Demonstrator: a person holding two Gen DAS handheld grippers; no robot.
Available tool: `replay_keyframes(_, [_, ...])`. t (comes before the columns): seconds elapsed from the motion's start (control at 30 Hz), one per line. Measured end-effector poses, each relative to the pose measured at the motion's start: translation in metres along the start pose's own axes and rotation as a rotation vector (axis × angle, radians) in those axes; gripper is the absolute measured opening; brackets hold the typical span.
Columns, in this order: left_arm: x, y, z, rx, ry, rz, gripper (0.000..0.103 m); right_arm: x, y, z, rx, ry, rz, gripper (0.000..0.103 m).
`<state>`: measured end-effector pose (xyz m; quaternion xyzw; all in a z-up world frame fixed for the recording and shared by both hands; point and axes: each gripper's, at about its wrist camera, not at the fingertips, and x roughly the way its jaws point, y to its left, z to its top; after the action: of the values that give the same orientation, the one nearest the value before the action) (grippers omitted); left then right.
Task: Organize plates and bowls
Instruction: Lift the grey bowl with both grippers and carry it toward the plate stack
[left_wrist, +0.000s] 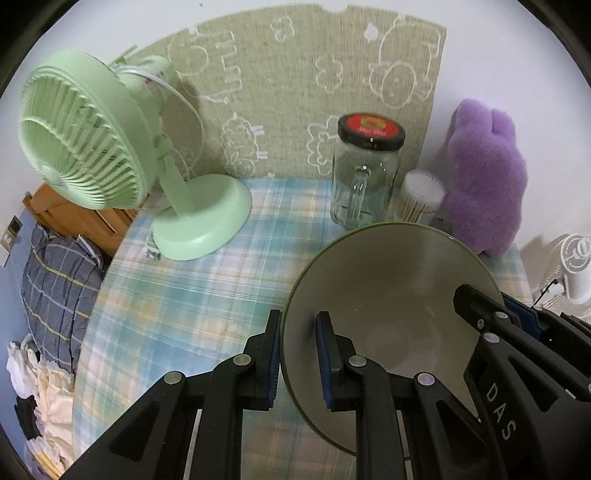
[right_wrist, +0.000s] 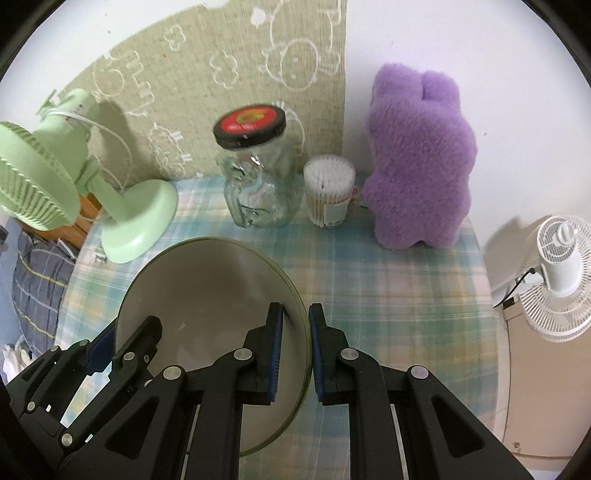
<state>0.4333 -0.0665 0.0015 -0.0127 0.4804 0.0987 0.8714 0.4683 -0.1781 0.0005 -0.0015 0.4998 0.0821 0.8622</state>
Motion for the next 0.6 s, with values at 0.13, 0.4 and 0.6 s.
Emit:
replay_keyframes(0.13, [-0.022, 0.006, -0.004, 0.006, -0.021, -0.009, 0.015, -0.023, 0.008, -0.006, 0.002, -0.021, -0.002, 0.018])
replay_keyframes(0.4, [-0.064, 0.017, -0.014, 0.061, -0.069, -0.046, 0.015, -0.071, 0.015, -0.025, 0.036, -0.057, -0.032, 0.018])
replay_keyframes(0.6, [-0.095, 0.031, -0.028, 0.091, -0.104, -0.083, 0.015, -0.107, 0.026, -0.044, 0.072, -0.088, -0.064, 0.018])
